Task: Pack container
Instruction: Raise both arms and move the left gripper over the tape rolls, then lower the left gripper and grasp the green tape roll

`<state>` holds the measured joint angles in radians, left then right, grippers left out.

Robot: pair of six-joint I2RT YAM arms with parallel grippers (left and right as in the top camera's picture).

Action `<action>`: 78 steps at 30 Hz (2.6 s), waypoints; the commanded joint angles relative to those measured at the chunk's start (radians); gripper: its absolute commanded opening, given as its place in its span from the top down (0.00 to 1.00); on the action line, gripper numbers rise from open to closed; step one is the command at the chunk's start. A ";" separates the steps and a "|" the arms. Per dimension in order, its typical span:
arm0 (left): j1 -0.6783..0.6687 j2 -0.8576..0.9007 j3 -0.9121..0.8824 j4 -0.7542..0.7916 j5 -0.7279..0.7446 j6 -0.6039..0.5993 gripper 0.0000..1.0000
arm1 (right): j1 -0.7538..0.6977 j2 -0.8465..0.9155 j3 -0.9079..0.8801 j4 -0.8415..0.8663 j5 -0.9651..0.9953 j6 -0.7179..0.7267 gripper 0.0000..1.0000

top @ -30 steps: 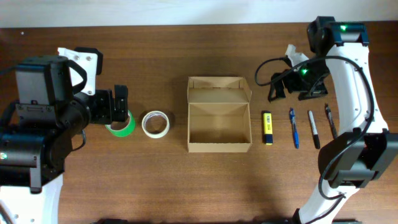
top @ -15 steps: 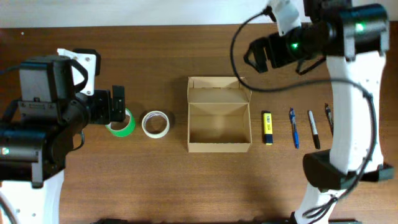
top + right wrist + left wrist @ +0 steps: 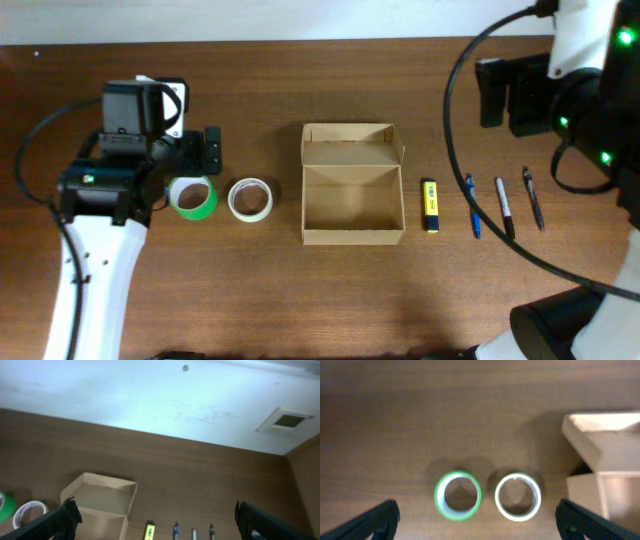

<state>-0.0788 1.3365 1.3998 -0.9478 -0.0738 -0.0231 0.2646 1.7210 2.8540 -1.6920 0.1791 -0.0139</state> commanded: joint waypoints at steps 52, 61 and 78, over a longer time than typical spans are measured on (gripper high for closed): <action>0.166 0.446 -0.400 0.338 0.187 -0.077 0.19 | 0.003 -0.121 -0.129 -0.007 -0.049 0.023 0.01; 0.164 0.449 -0.400 0.330 0.209 -0.077 0.24 | 0.003 -0.121 -0.130 -0.006 -0.048 0.023 0.01; 0.164 0.439 -0.395 0.319 0.204 -0.077 0.98 | 0.003 -0.121 -0.130 -0.006 -0.048 0.022 0.01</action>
<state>0.0845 1.7821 1.0100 -0.6220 0.1246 -0.1024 0.2646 1.6138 2.7296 -1.6924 0.1368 0.0002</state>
